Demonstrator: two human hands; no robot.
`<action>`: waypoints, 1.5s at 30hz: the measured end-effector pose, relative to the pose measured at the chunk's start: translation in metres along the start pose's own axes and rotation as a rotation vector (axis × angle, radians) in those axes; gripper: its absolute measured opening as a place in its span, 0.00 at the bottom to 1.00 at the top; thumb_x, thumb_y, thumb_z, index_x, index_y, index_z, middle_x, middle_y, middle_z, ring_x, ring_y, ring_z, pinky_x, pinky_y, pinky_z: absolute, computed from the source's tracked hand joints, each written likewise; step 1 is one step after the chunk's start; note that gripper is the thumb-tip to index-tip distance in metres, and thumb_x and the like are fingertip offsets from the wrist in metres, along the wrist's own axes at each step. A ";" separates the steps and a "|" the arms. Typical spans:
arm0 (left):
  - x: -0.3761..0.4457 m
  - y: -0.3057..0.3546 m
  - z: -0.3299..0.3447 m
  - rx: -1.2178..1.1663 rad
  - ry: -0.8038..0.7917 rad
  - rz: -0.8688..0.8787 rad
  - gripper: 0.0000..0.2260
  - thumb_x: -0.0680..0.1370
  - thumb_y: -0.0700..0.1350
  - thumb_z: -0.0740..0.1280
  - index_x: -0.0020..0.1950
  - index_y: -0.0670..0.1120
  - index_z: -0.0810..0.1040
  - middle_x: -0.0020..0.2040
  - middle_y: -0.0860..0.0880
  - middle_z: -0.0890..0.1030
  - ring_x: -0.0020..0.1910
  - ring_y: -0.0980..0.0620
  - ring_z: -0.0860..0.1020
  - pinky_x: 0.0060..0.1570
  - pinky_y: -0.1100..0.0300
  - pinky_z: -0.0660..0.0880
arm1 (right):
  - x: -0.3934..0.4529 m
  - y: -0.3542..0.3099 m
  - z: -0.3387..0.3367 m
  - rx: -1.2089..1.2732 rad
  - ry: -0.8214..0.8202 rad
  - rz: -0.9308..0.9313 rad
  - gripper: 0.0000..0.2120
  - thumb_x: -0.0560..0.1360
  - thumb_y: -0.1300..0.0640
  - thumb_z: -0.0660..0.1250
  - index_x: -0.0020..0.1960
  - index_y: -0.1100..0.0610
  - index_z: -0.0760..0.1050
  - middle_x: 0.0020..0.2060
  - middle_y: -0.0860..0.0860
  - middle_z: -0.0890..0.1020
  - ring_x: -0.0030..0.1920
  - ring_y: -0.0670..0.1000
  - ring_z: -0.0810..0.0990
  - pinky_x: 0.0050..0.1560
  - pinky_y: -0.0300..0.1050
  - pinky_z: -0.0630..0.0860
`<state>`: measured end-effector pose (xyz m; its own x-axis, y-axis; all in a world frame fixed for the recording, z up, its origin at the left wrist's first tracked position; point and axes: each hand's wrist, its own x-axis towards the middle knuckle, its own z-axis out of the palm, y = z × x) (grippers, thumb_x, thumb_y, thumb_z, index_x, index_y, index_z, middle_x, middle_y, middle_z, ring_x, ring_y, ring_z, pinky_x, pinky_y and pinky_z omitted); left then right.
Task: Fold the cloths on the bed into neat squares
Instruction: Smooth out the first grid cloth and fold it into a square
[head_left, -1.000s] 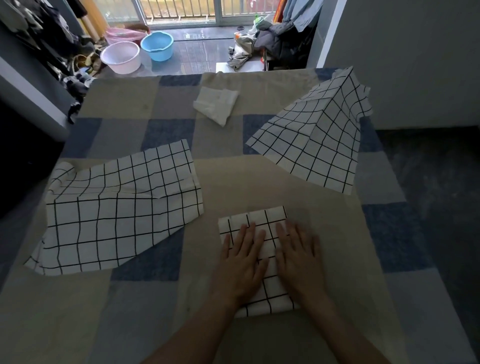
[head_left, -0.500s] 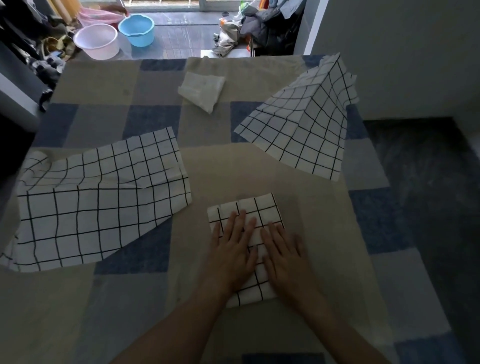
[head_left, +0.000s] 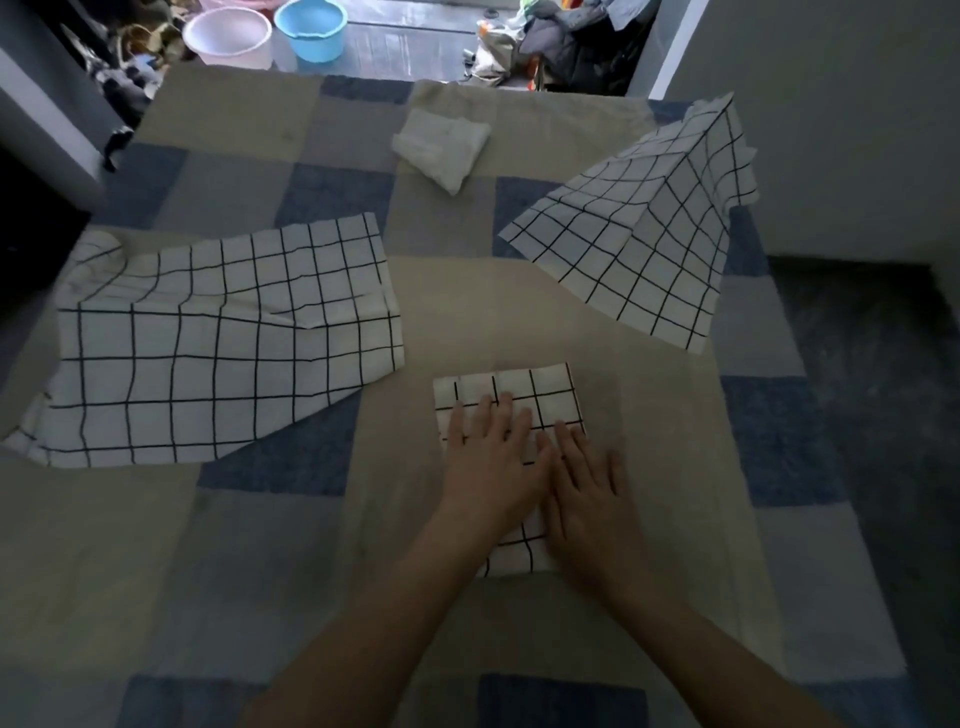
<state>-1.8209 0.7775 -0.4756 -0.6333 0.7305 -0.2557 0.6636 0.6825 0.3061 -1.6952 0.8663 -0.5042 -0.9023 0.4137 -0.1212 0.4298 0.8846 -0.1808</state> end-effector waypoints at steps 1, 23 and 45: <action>0.002 0.015 -0.008 -0.030 0.036 -0.029 0.30 0.80 0.62 0.40 0.77 0.50 0.57 0.80 0.48 0.48 0.78 0.49 0.42 0.73 0.44 0.33 | -0.001 -0.001 -0.006 -0.025 -0.004 -0.038 0.29 0.80 0.45 0.49 0.79 0.50 0.47 0.78 0.51 0.49 0.78 0.50 0.42 0.75 0.58 0.41; -0.078 -0.011 0.055 -0.022 0.116 -0.047 0.25 0.82 0.57 0.50 0.79 0.55 0.51 0.79 0.51 0.52 0.78 0.50 0.50 0.73 0.48 0.49 | 0.001 0.004 -0.001 0.006 -0.061 -0.040 0.29 0.79 0.45 0.42 0.79 0.48 0.43 0.78 0.47 0.44 0.77 0.47 0.39 0.74 0.59 0.42; -0.077 -0.010 0.029 0.059 -0.091 -0.002 0.46 0.62 0.80 0.40 0.75 0.61 0.31 0.72 0.54 0.24 0.70 0.55 0.22 0.65 0.55 0.23 | -0.041 0.027 -0.015 -0.058 -0.199 -0.140 0.34 0.76 0.43 0.54 0.78 0.48 0.45 0.75 0.48 0.60 0.74 0.48 0.56 0.70 0.53 0.45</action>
<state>-1.7668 0.7150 -0.4850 -0.5981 0.7262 -0.3390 0.6863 0.6826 0.2512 -1.6468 0.8759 -0.4894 -0.9263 0.2405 -0.2901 0.2932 0.9436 -0.1538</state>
